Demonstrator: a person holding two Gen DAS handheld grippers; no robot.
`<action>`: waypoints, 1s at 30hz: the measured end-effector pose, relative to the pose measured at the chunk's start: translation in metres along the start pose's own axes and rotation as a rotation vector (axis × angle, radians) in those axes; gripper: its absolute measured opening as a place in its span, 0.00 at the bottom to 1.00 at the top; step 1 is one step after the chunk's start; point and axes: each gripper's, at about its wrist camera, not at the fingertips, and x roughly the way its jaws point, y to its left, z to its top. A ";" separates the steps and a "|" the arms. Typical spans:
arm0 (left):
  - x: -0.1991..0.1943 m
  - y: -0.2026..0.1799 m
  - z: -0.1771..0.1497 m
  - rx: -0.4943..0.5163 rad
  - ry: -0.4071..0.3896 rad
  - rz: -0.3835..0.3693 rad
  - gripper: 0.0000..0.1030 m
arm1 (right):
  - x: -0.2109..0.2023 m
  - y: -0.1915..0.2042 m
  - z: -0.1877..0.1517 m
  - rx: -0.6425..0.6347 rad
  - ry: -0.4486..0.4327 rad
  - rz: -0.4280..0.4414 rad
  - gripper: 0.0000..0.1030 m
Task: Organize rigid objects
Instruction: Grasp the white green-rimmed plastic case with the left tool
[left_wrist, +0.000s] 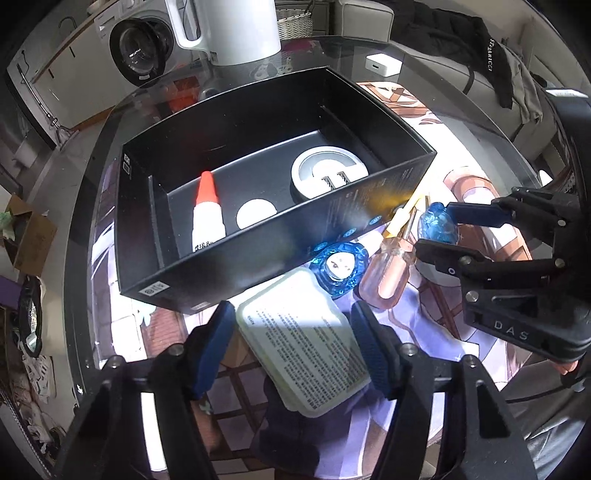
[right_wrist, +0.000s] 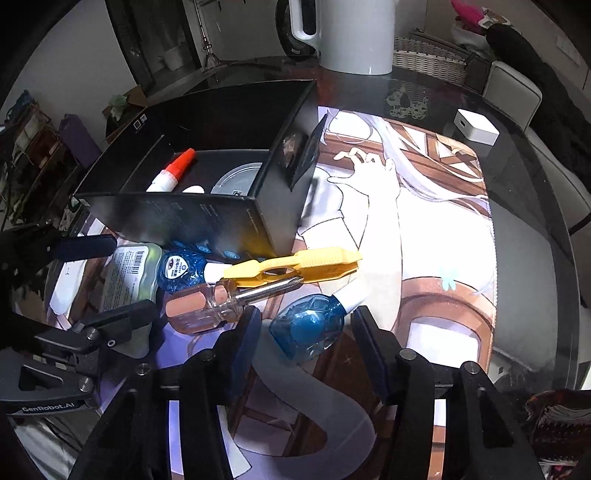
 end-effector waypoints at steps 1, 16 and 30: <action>0.000 0.000 0.000 0.002 0.000 -0.002 0.61 | -0.001 0.001 -0.001 -0.009 0.001 -0.005 0.41; -0.014 -0.001 -0.012 0.027 0.003 -0.047 0.36 | -0.020 0.025 -0.036 -0.057 0.050 0.102 0.39; -0.012 -0.025 -0.025 0.120 0.017 -0.016 0.63 | -0.018 0.045 -0.036 -0.117 0.041 0.091 0.39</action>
